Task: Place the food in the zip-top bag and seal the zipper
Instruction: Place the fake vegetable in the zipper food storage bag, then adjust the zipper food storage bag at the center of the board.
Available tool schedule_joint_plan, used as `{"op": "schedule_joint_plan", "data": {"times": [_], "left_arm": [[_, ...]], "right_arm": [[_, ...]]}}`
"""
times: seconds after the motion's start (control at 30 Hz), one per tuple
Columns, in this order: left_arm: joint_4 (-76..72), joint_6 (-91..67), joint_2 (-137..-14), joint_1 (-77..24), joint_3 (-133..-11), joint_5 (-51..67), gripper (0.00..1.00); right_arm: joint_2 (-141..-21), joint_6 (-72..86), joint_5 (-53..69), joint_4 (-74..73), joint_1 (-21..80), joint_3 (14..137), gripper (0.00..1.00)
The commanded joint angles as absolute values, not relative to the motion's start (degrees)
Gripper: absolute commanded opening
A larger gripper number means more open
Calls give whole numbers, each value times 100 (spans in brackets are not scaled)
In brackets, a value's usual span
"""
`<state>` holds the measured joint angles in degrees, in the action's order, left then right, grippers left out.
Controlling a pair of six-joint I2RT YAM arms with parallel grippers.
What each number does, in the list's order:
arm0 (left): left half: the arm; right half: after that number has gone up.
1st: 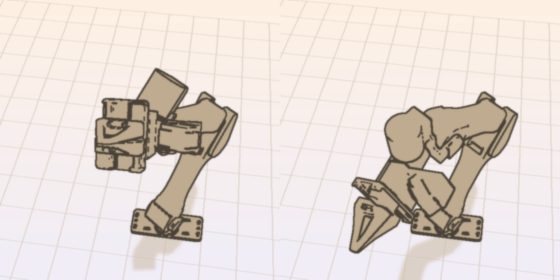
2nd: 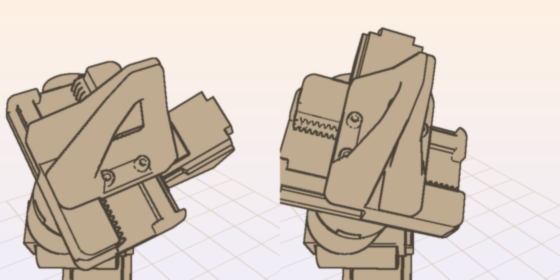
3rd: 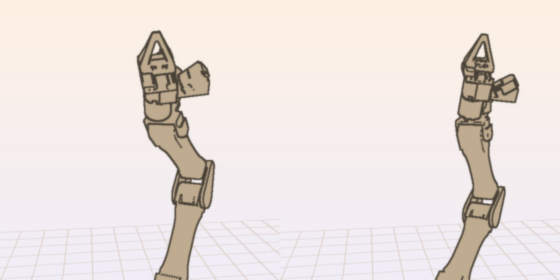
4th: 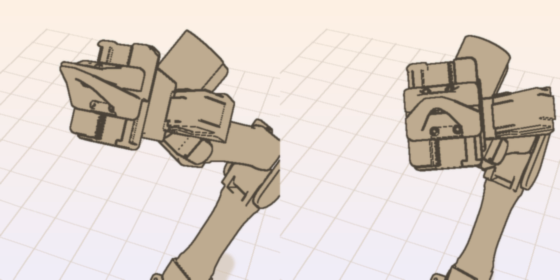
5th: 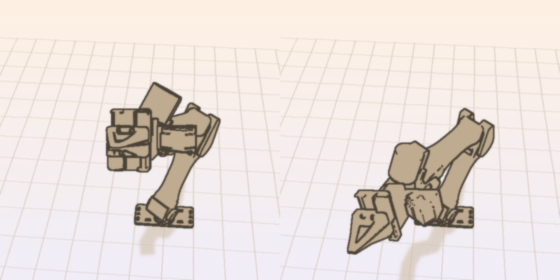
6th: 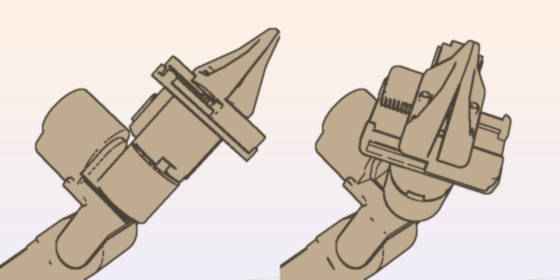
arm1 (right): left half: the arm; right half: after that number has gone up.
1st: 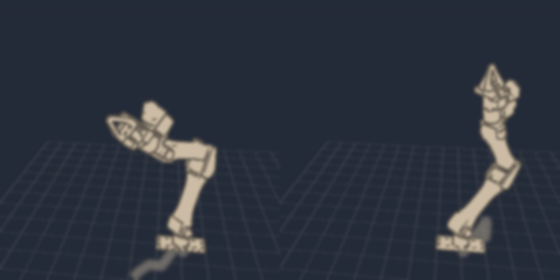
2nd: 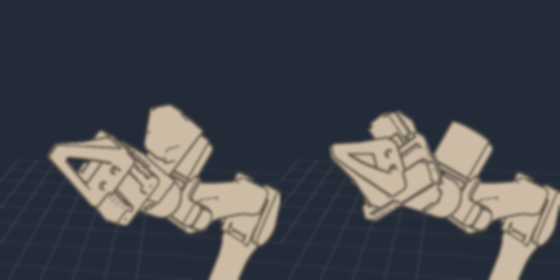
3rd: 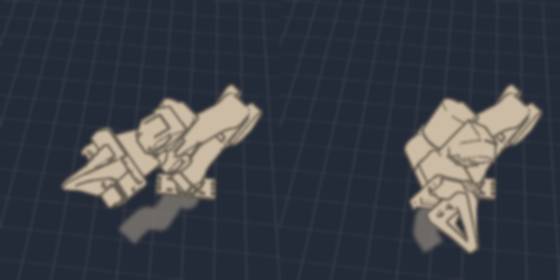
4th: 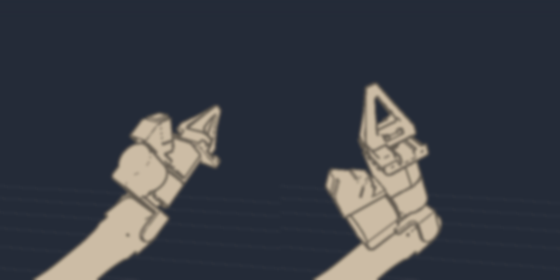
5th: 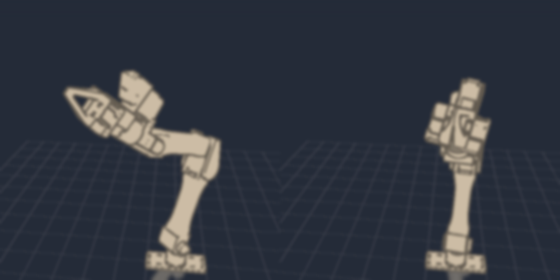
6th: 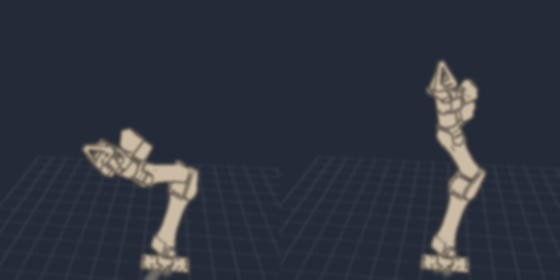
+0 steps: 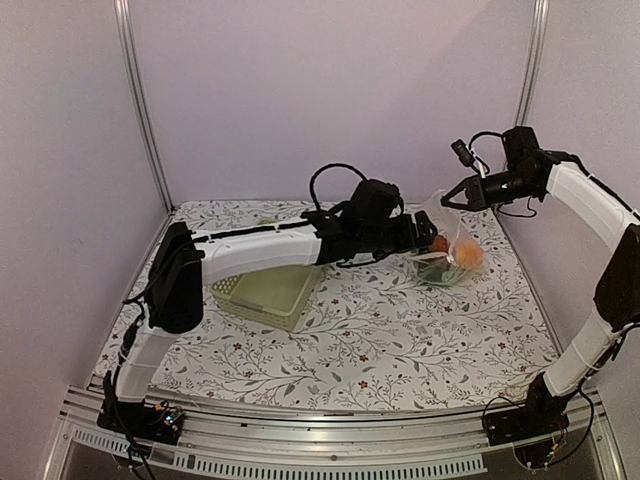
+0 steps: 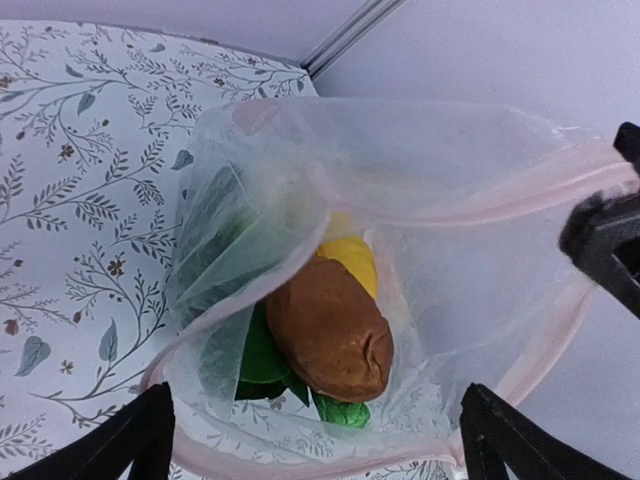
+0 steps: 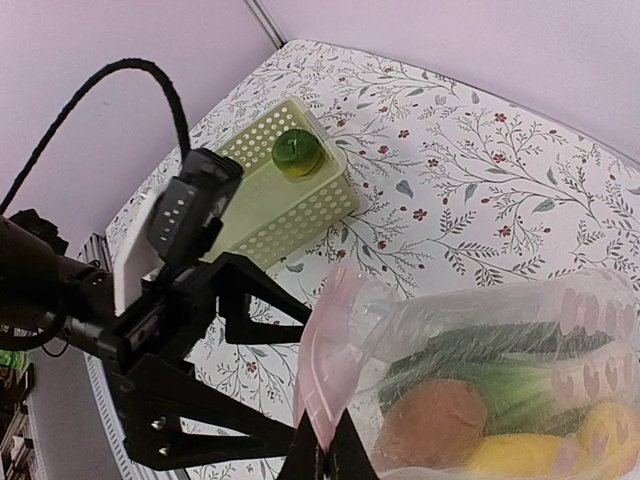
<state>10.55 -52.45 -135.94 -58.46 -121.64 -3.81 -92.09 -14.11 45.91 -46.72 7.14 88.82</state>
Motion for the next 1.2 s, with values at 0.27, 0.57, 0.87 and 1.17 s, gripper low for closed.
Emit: {"op": "schedule_joint_plan", "data": {"times": [0.27, 0.57, 0.87, 1.17], "left_arm": [[334, -4574, -12025, -5931, -10191, -563, 85], [731, -5244, -12722, -5711, -10456, -55, 57], [-441, -5344, -13228, -5441, -10417, 950, 23], [-166, -5182, -12640, -5515, -10805, 1275, 0]], "right_arm": [[-9229, -1424, 4686, -4689, 679, 8976, 0], [-9231, -1450, 4772, -4739, 685, 8910, 0], [-9153, -1459, 4790, -4632, 686, 8599, 0], [-9275, -1584, 3914, -4990, 646, 9405, 0]]}}
